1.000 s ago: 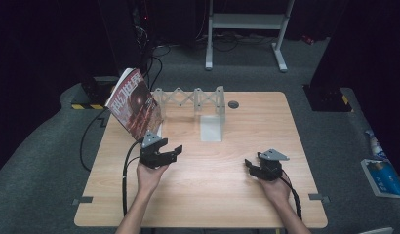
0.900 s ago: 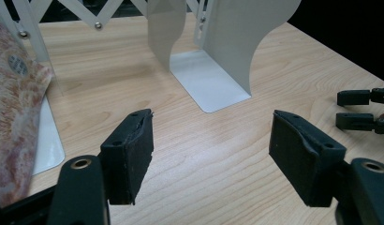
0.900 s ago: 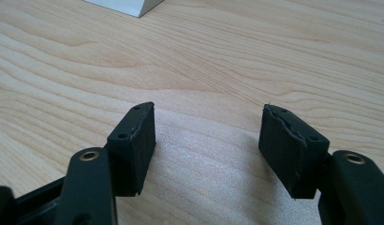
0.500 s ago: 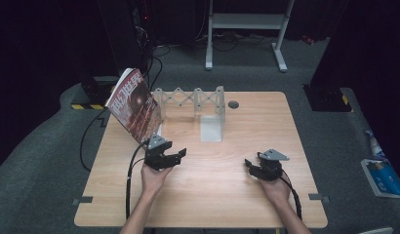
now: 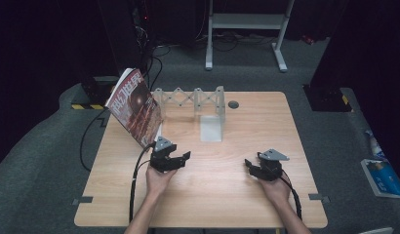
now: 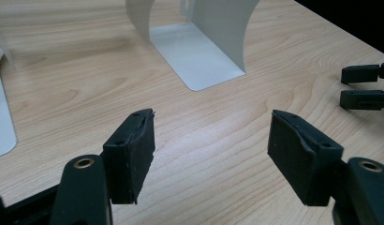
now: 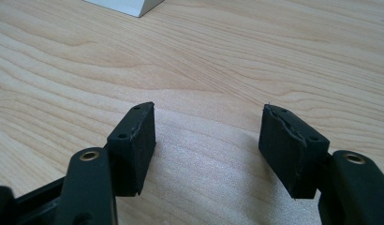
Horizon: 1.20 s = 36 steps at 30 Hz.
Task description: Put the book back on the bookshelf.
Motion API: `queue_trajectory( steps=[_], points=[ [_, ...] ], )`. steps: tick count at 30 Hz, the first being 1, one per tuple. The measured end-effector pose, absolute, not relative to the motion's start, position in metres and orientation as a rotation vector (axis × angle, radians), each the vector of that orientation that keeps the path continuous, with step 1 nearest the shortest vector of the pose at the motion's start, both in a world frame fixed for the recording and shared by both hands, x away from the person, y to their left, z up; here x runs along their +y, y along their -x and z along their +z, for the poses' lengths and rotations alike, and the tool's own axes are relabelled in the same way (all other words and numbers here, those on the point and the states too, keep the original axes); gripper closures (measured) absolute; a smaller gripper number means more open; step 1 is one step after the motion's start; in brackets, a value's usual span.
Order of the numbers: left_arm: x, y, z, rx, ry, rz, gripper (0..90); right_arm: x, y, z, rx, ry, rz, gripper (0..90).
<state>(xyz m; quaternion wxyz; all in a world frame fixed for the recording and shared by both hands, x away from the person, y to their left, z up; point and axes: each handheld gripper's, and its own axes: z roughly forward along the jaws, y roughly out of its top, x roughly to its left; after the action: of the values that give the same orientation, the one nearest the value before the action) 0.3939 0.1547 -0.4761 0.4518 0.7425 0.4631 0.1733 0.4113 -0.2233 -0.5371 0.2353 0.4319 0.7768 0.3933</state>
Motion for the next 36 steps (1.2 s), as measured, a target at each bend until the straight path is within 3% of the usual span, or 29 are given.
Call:
queue_trajectory(
  steps=[36],
  points=[
    [0.126,-0.404,-0.513,1.180,-1.903,0.422,31.1,-0.223,-0.411,-0.537,2.131,-1.186,1.079,36.5]
  ],
)
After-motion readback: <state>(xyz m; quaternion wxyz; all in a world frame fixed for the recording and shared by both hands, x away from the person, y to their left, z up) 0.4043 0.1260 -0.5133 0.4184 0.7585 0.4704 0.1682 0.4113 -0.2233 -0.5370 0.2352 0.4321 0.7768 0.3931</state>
